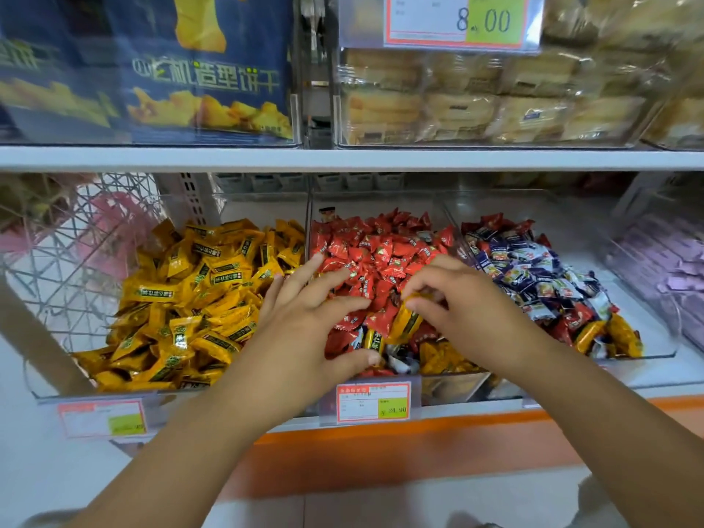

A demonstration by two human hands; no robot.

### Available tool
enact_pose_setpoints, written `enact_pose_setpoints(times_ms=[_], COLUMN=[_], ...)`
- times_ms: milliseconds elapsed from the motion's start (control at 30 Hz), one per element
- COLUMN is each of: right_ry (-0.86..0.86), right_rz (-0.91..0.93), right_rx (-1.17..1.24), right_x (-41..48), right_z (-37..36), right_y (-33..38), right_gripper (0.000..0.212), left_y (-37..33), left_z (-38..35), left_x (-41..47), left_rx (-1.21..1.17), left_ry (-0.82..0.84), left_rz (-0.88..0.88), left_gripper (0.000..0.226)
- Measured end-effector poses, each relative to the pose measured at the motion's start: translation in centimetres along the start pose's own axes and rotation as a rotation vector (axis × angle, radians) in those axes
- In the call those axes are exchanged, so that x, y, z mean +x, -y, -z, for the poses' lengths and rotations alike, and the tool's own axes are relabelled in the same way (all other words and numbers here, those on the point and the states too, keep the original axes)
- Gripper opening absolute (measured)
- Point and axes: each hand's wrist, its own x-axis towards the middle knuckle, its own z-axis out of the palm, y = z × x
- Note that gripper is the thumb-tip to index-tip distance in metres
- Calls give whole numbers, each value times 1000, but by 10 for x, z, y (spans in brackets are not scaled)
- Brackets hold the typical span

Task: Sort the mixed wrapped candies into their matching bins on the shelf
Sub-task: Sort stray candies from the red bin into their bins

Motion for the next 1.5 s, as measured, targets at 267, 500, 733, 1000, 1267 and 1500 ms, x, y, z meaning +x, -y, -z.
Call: enact_pose_setpoints(times_ms=[267, 500, 733, 1000, 1267, 1500], right_ry=[-39, 548, 378, -31, -138, 209], right_rz=[-15, -87, -79, -144, -23, -60], right_rx=[513, -180, -160, 149, 360, -149], right_x=[5, 5, 6, 9, 65, 70], right_z=[4, -1, -7, 23, -23, -59], right_y=[38, 15, 13, 31, 82, 53], right_gripper=[15, 45, 26, 16, 24, 23], left_y=[-12, 9, 47, 38, 72, 63], left_z=[5, 30, 34, 45, 58, 40], left_x=[16, 1, -9, -13, -54, -53], left_rx=[76, -18, 75, 37, 122, 54], left_ry=[-282, -262, -107, -144, -225, -85], left_rz=[-3, 136, 422, 255, 390, 296], left_gripper=[32, 27, 49, 56, 53, 65])
